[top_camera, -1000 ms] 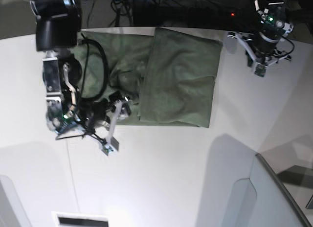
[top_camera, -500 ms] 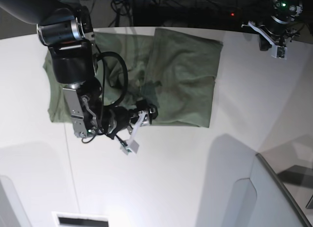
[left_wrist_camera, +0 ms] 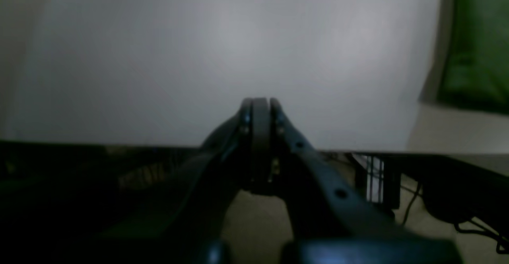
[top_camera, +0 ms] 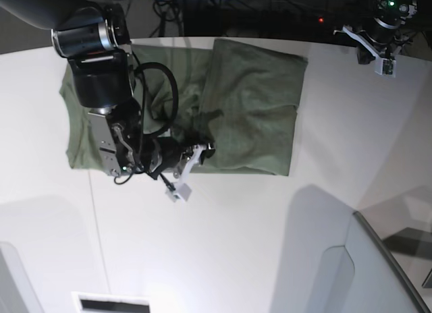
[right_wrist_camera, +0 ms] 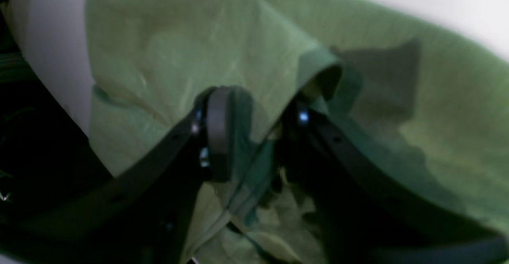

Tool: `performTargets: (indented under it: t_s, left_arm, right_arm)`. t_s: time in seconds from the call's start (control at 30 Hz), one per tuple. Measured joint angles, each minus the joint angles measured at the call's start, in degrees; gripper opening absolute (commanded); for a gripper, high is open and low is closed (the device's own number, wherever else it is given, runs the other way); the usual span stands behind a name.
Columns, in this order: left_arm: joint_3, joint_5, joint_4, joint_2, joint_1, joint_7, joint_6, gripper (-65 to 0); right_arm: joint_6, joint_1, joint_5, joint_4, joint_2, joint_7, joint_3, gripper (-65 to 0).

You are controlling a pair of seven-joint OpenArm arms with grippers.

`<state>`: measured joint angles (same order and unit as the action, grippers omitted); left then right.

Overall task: Layout the t-shirt on the table in an organized manner, then fold the t-shirt properly
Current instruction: 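Grasp the shirt end with the right gripper and lift it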

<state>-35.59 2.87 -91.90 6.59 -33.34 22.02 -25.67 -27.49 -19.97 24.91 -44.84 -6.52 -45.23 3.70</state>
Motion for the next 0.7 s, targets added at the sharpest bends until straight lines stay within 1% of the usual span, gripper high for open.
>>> performTargets:
  t_s: [0.13, 0.33, 0.43, 0.5, 0.7]
  left_arm:
    - [0.0, 0.0, 0.07, -0.02, -0.02, -0.02, -0.02, -65.0]
    - [0.02, 0.0, 0.07, 0.11, 0.02, -0.02, -0.02, -65.0]
    - [0.02, -0.02, 0.07, 0.11, 0.02, 0.0, -0.02, -65.0]
    - [0.04, -0.02, 0.07, 0.15, 0.07, 0.0, -0.02, -65.0]
    - [0.13, 0.0, 0.13, 0.26, 0.17, -0.02, -0.02, -65.0]
  right_arm:
    - [0.0, -0.24, 0.02, -0.02, 0.0, -0.26, 0.0, -64.5]
    - [0.04, -2.32, 0.0, -0.04, 0.0, -0.87, 0.33, -65.0]
    - [0.35, -2.97, 0.0, -0.07, -0.02, -3.67, 0.33, -65.0]
    - [0.44, -3.41, 0.0, -0.15, -0.02, -4.39, 0.28, -65.0]
    - [0.44, -4.59, -0.02, -0.52, 0.28, -4.28, 0.26, -65.0]
